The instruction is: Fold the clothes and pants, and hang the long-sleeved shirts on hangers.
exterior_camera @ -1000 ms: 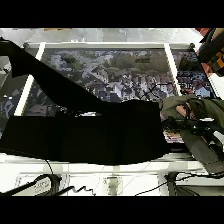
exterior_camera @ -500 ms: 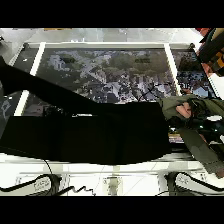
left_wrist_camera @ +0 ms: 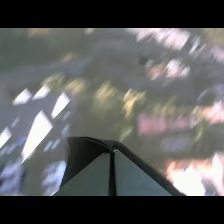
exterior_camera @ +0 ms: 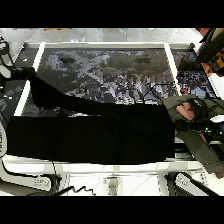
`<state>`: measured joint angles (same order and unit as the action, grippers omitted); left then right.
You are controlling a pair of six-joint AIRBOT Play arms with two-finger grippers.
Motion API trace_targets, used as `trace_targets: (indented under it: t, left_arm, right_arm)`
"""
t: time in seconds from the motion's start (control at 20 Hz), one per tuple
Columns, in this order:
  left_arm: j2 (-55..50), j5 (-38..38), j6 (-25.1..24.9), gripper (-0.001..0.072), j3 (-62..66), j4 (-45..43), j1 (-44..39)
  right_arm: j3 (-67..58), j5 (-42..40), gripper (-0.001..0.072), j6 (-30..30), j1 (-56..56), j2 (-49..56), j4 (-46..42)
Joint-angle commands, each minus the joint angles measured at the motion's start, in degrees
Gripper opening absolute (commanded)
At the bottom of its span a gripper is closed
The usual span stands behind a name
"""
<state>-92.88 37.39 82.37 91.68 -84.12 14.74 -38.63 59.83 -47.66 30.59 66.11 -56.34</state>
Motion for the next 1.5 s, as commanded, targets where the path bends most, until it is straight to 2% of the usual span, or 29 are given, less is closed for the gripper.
trace_targets:
  t: [0.0,0.05,0.1,0.15,0.2,0.3,0.35,0.4,0.5,0.6,0.7,0.85,1.2,1.3,1.4,1.45]
  left_arm:
    - [-3.78,-12.48,0.15,0.0017,0.04,1.27,-2.16]
    - [-4.35,-13.4,0.15,0.0077,0.04,1.25,-2.16]
    - [-4.63,-12.83,0.15,0.0305,0.04,1.25,-2.12]
    - [-4.55,-11.32,0.17,0.0677,0.04,1.25,-1.66]
    - [-4.39,-8.83,0.39,0.0693,0.04,1.2,-0.96]
    - [-4.13,0.59,0.39,0.0671,0.04,1.03,1.62]
    - [-4.2,7.02,0.39,0.0579,0.04,1.03,3.56]
    - [-4.35,12.55,0.44,0.0518,0.02,1.07,5.64]
    - [-5.18,21.64,1.51,0.0517,-0.11,3.04,10.25]
    - [-6.01,25.35,1.92,0.0518,-2.14,9.07,14.62]
    - [-6.01,22.91,1.88,0.0518,-7.04,15.08,17.2]
    - [-6.08,14.53,1.86,0.0518,-13.68,18.51,16.98]
    - [-11.82,1.4,1.88,0.0506,-15.26,26.01,11.93]
    - [-11.58,-4.5,1.86,0.0302,-15.21,26.32,10.99]
    - [-11.04,-6.86,1.84,0.0087,-15.19,26.32,10.82]
    - [-10.45,-6.86,1.57,0.0012,-15.19,26.27,10.82]
  right_arm:
    - [0.02,-0.15,0.002,-0.35,0.02,-0.22,-0.46]
    - [0.0,-0.22,0.002,-0.35,0.02,-0.2,-0.35]
    - [0.0,-0.31,0.002,-0.33,0.02,-0.22,-0.26]
    - [0.0,-0.33,0.002,-0.35,0.02,-0.22,-0.2]
    - [0.0,-0.33,0.002,-0.35,0.02,-0.22,-0.2]
    - [0.0,-0.35,0.002,-0.33,0.02,-0.22,-0.2]
    - [0.0,-0.35,0.002,-0.33,0.02,-0.22,-0.2]
    - [0.0,-0.35,0.002,-0.33,0.02,-0.22,-0.2]
    - [0.02,-0.46,0.0021,-0.33,0.02,-0.22,-0.2]
    - [0.02,-0.55,0.0021,-0.33,0.02,-0.22,-0.2]
    - [0.0,-0.52,0.0021,-0.33,0.02,-0.22,-0.2]
    - [0.0,-0.55,0.0021,-0.33,0.02,-0.22,-0.2]
    - [0.0,-0.72,0.002,-1.07,0.02,-0.22,-0.2]
    - [0.0,-0.74,0.0021,-1.42,0.02,-0.22,-0.2]
    - [0.0,-0.94,0.0021,-1.42,0.02,-0.22,-0.22]
    - [0.0,-1.14,0.0021,-1.4,0.02,-0.22,-0.22]
